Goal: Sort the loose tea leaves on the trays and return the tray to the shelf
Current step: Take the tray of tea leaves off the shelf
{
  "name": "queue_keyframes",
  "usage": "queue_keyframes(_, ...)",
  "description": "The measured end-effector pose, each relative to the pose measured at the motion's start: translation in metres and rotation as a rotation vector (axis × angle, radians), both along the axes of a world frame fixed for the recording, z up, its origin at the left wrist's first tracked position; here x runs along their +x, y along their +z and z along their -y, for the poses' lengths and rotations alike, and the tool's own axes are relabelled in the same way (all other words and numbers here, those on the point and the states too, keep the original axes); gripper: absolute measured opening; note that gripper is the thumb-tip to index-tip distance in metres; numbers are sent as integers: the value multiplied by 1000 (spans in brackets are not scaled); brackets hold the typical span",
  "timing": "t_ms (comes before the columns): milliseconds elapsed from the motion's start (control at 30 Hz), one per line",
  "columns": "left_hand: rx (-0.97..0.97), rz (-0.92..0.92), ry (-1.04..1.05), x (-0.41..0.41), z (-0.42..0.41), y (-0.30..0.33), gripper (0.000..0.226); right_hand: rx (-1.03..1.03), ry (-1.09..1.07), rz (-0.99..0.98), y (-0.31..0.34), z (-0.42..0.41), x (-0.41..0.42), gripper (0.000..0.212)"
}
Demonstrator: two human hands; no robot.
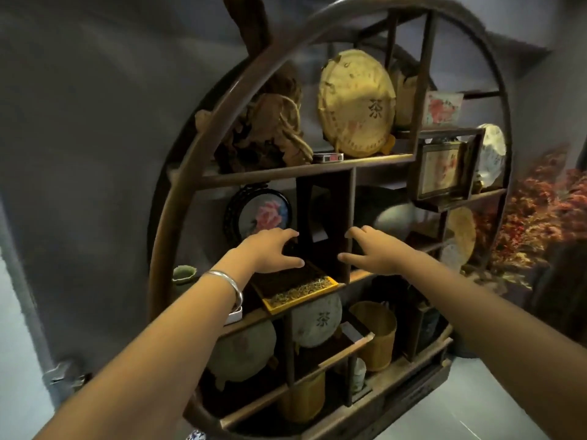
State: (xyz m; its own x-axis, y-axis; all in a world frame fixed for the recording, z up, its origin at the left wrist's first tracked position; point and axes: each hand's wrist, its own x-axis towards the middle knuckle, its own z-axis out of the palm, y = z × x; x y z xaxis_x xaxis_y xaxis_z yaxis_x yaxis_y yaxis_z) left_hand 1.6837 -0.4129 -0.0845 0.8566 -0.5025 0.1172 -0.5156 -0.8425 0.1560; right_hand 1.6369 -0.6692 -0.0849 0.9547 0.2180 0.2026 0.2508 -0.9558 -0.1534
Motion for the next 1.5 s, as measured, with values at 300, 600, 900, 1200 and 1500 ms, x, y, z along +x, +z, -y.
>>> queue_keyframes(300, -67, 42, 123, 31, -7, -105, 72, -25, 273, 75, -92, 21, 105, 54)
queue_keyframes(600, -155, 119, 398, 38, 7, -182, 47, -136, 515, 251, -168, 52, 169, 42)
queue_keyframes(900, -137, 91, 491, 35, 15, -201, 28, -144, 562, 235, -210, 66, 196, 32)
queue_keyframes(1200, -157, 133, 538, 37, 15, -209, 19, -84, 491, 259, -230, 58, 204, 25)
queue_keyframes(1500, -250, 172, 517, 38, 7, -219, 25, -90, 459, 274, -228, 55, 199, 30)
